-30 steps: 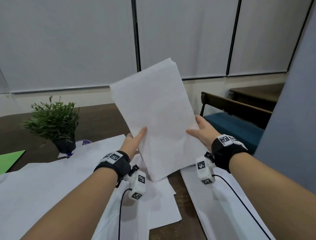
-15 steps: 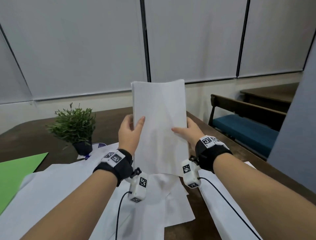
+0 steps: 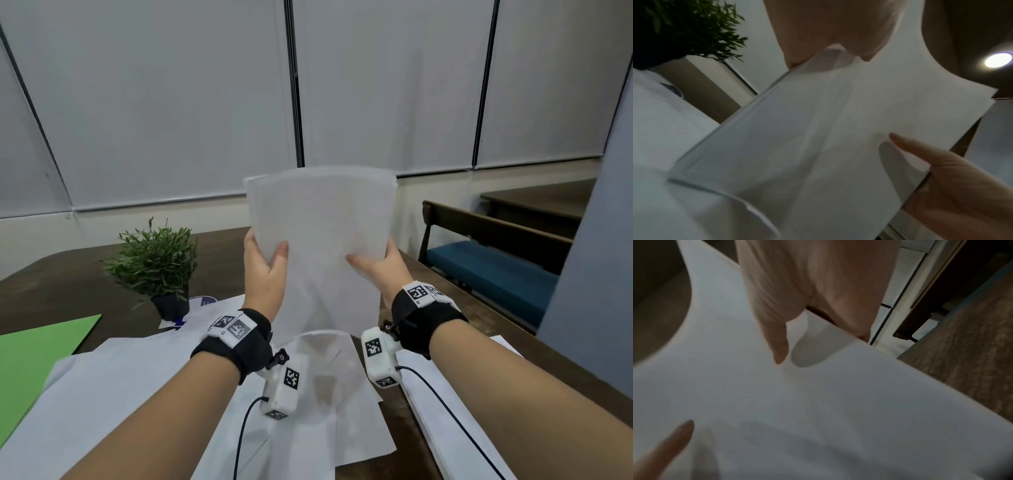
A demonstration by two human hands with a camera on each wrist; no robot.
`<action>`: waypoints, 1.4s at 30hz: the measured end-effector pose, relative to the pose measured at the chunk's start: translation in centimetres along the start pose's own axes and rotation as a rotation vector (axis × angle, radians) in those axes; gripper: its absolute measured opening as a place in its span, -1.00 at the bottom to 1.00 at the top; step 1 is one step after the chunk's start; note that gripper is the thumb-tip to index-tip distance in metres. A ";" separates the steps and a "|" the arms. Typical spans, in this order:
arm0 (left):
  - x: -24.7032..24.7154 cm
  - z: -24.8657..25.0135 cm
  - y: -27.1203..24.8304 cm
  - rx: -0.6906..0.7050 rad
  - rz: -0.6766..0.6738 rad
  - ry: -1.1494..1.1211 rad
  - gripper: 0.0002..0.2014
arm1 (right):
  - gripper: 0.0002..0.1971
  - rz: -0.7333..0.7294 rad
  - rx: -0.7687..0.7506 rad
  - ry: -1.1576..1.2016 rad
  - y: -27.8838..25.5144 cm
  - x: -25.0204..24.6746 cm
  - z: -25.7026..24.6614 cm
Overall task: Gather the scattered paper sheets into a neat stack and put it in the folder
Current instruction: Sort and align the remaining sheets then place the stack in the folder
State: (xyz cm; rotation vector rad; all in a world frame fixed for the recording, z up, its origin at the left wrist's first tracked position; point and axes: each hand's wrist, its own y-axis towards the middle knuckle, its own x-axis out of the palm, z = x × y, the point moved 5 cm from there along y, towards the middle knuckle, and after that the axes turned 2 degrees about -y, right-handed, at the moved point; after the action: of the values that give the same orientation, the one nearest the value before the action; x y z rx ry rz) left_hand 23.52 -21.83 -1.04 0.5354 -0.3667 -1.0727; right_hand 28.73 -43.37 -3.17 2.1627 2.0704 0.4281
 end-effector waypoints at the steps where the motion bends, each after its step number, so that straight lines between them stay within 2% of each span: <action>1: -0.2 -0.3 -0.1 -0.012 -0.009 0.002 -0.47 | -0.40 0.007 0.004 0.014 0.1 0.0 -0.1; 5: -0.7 -1.9 -0.9 -0.152 -0.093 -0.021 -0.48 | -0.38 0.056 0.027 0.051 -0.2 -0.7 0.5; 9: -1.1 -5.1 -2.3 -0.313 -0.259 0.119 -0.62 | -0.44 -0.046 0.169 -0.204 -1.4 -1.0 4.4; 12: -1.1 -5.4 -2.5 -0.289 -0.324 0.319 -0.79 | -0.55 -0.008 0.154 -0.278 -1.6 -1.4 5.7; 16: 1.0 -3.2 -1.5 -0.213 -0.278 0.354 -0.86 | -0.68 0.086 0.060 -0.325 0.0 -2.7 3.4; 19: 3.3 -2.9 -1.4 -0.313 -0.227 0.306 -0.76 | -0.62 0.131 0.062 -0.366 1.9 -4.6 2.1; 23: 6.9 -4.9 -2.6 -0.391 -0.355 0.416 -0.65 | -0.61 0.198 0.096 -0.465 4.0 -7.8 1.7; 28: 10.9 -8.5 -4.8 -0.424 -0.423 0.507 -0.65 | -0.65 0.207 0.215 -0.749 5.6 -11.3 3.6; 32: 13.5 -11.4 -6.9 -0.489 -0.577 0.648 -0.81 | -0.67 0.156 0.373 -0.897 6.3 -13.6 7.2; 34: 13.9 -12.0 -7.3 -0.492 -0.594 0.691 -0.75 | -0.60 0.124 0.446 -0.968 6.2 -14.5 8.9; 37: 13.2 -11.7 -7.1 -0.516 -0.581 0.687 -0.53 | -0.31 0.071 0.579 -1.025 5.6 -15.3 10.5; 38: 12.7 -11.4 -7.0 -0.526 -0.588 0.677 -0.53 | -0.21 0.074 0.595 -1.034 5.2 -15.2 10.4; 40: 11.4 -10.8 -6.5 -0.548 -0.602 0.656 -0.78 | -0.04 0.109 0.568 -1.083 4.6 -14.8 9.7; 41: 10.5 -10.2 -6.2 -0.553 -0.589 0.641 -0.81 | -0.04 0.119 0.534 -1.080 4.2 -14.1 9.1; 42: 9.4 -9.5 -5.8 -0.559 -0.584 0.636 -0.70 | -0.07 0.114 0.506 -1.044 3.6 -13.2 8.5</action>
State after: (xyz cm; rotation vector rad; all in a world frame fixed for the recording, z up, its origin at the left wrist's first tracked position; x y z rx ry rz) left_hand 28.47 -30.24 -11.87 0.4531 0.6751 -1.4187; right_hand 34.24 -55.80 -11.89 1.9948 1.4953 -1.0966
